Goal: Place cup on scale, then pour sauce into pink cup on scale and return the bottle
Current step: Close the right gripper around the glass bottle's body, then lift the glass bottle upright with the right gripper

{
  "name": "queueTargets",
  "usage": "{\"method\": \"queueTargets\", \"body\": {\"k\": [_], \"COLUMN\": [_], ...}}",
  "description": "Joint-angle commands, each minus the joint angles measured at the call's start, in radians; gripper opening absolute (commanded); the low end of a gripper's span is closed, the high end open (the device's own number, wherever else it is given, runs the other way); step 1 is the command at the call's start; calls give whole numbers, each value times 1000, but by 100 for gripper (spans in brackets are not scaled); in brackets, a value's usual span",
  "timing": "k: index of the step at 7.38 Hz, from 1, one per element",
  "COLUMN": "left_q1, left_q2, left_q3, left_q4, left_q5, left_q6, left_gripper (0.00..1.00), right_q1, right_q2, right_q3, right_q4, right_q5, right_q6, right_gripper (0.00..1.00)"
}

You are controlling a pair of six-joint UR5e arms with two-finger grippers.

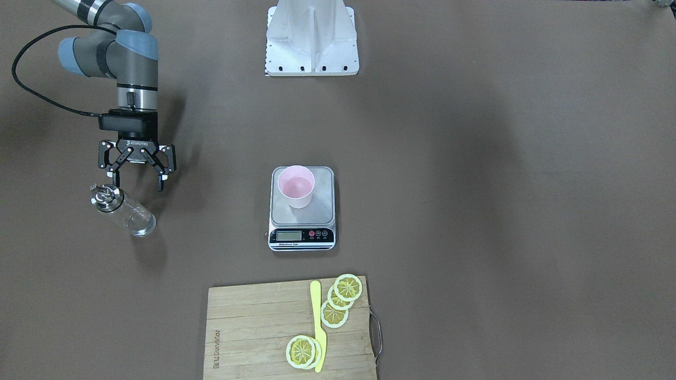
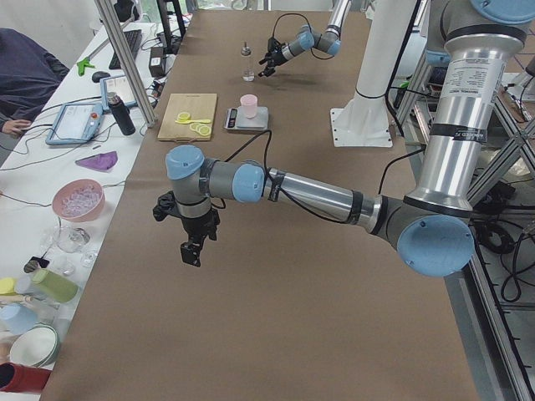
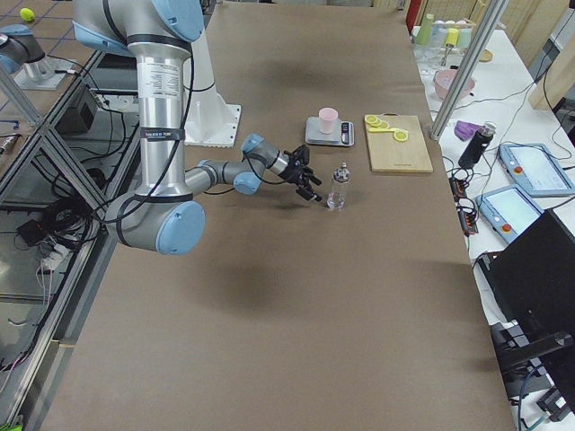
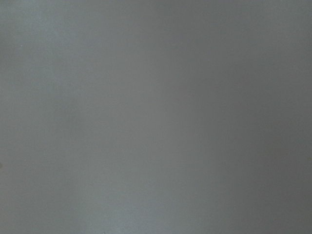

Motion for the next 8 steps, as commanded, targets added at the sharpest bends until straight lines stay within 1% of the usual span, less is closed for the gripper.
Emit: {"method": "queueTargets", "body": {"k": [1,3,4,5,8], "left_q1": [1,1,1,1,1], "left_q2": [0,0,0,0,-3], "left_q3": [0,0,0,0,-5], "left_q4": [0,0,0,0,0], "left_q5": [0,0,0,0,0], "left_q6": [-1,-1,-1,-2,-5], "left_gripper": [98,98,98,98,98], "right_q1": [23,42,54,63,71], "right_q2": [15,38,85,107,107], "right_q3": [-15,-44,-93,-118,-130], "right_q4": [0,1,0,1,1], "right_q5": [-4,-4,-4,-2,-4], "right_q6": [-8,-13,-13,-13,-11], "right_gripper": [95,95,95,95,95]}}
